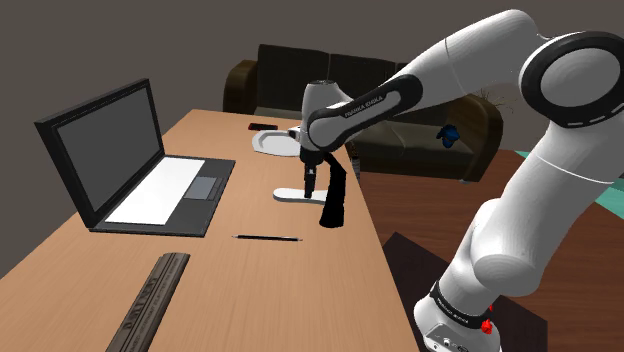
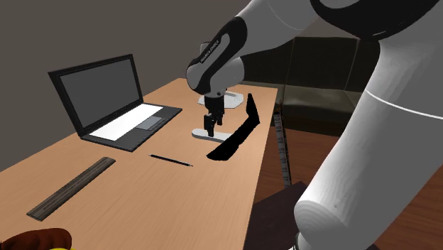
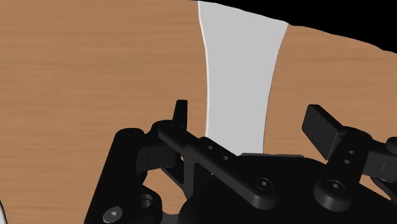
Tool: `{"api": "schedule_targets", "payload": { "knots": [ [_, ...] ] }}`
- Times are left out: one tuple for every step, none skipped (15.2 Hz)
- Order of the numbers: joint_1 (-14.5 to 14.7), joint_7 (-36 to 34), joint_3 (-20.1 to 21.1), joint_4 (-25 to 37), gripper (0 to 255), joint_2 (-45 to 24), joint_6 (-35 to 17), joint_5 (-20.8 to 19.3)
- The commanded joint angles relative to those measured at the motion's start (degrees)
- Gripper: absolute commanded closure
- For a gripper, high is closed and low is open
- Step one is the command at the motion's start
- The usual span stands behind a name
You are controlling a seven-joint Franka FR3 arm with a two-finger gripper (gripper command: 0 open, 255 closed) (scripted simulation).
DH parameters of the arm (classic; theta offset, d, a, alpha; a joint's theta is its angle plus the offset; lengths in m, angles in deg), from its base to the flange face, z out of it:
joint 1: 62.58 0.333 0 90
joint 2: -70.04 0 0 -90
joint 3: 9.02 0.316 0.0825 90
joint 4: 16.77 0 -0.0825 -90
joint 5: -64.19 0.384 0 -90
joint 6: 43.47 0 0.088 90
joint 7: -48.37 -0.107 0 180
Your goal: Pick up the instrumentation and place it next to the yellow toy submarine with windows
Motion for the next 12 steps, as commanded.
{"api": "schedule_targets", "payload": {
  "knots": [
    [-0.1, 0.3, -0.1, -0.6, 0, -1.2, -1.8, 0.0],
    [-0.1, 0.3, -0.1, -0.9, 0, -1.6, -2.6, 0.0],
    [-0.1, 0.3, -0.1, -1.2, 0, -2.1, -3.4, 0.0],
    [-0.1, 0.3, -0.1, -1.4, 0, -2.7, -4.2, 0.0],
    [-0.1, 0.3, -0.1, -1.6, 0, -3.0, -4.6, 0.0],
    [-0.1, 0.3, -0.1, -1.6, 0, -3.0, -4.6, 0.0],
    [-0.1, 0.3, -0.1, -1.6, 0, -3.0, -4.6, 0.0],
    [-0.1, 0.3, -0.1, -1.6, 0, -3.0, -4.6, 0.0],
    [-0.1, 0.3, -0.1, -1.6, 0, -3.0, -4.6, 0.0],
    [-0.1, 0.3, -0.1, -1.6, 0, -3.0, -4.6, 0.0],
    [-0.1, 0.3, -0.1, -1.6, 0, -3.0, -4.6, 0.0],
    [-0.1, 0.3, -0.1, -1.6, 0, -3.0, -4.6, 0.0]
  ]
}}
